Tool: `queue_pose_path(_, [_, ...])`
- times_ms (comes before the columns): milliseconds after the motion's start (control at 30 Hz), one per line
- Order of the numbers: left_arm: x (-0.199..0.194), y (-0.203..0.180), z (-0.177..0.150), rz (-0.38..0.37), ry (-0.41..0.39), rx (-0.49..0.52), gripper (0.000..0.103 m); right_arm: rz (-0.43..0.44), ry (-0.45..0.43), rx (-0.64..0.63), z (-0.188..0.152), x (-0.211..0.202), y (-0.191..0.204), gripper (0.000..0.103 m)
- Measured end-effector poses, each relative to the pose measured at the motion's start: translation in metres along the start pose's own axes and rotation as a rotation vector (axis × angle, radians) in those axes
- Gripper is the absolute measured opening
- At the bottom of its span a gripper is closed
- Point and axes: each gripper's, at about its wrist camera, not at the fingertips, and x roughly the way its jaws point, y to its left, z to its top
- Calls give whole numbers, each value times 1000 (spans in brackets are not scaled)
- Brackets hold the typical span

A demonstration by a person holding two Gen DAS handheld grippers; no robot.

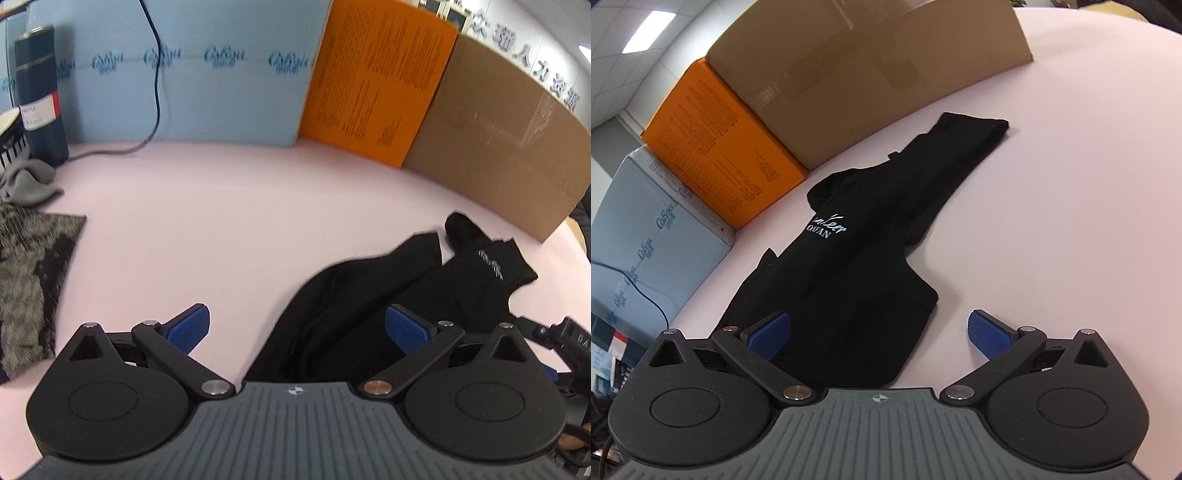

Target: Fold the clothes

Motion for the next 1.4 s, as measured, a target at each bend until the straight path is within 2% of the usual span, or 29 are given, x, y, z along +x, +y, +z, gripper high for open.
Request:
queue_pose_path(100, [-8,0,0,7,-50,-8,102,3,18,-5,-2,1,3,103])
queue_pose_path(200, [-6,5,0,-9,-23,-36,102,5,36,-11,-4,2,6,103])
queue_pose_path(300, [-5,1,-3,-21,-5,-53,102,8,55,-16,-7,3,9,97])
queue_pose_path(367, [-1,7,-1,-47,2,-49,102,9,70,-16,-7,4,9,63])
queue_pose_path(400, [0,8,-3,-55,3,-45,102,15,94,-14,3,13,3,19])
queue_pose_path(433, [0,8,-4,-58,6,-43,102,34,120,-6,22,23,-5,6])
queue_pose_path(500, [1,10,-5,-61,16,-38,102,73,114,62,21,25,-14,6])
queue_pose_path(600, [1,12,-5,-57,30,-40,102,155,78,93,26,19,-15,6])
queue_pose_path(700, [2,16,-4,-50,41,-43,102,254,-12,107,47,5,-9,5])
queue_pose_path(800, [2,16,-2,-45,41,-42,102,296,-133,115,76,-17,-11,5])
queue_pose_path(900, [4,18,-1,-38,46,-49,102,286,-259,142,107,-41,-22,5])
queue_pose_path(1033, [7,20,1,-24,51,-71,102,179,-368,114,136,-71,-38,6])
queue_pose_path(1100, [9,24,0,-11,52,-94,102,160,-329,94,143,-71,-37,10])
queue_pose_path(1167, [12,27,0,1,60,-121,102,149,-207,70,146,-55,-32,37])
queue_pose_path(1200, [13,28,-2,4,68,-130,102,140,-143,52,142,-45,-28,63])
queue_pose_path(1233, [15,28,-2,5,78,-133,102,140,-84,35,135,-34,-23,69])
queue_pose_path(1300, [16,28,-3,7,90,-126,102,155,36,31,116,-10,-16,69])
queue_pose_path(1400, [13,32,-3,18,77,-131,102,198,165,41,90,17,-5,69])
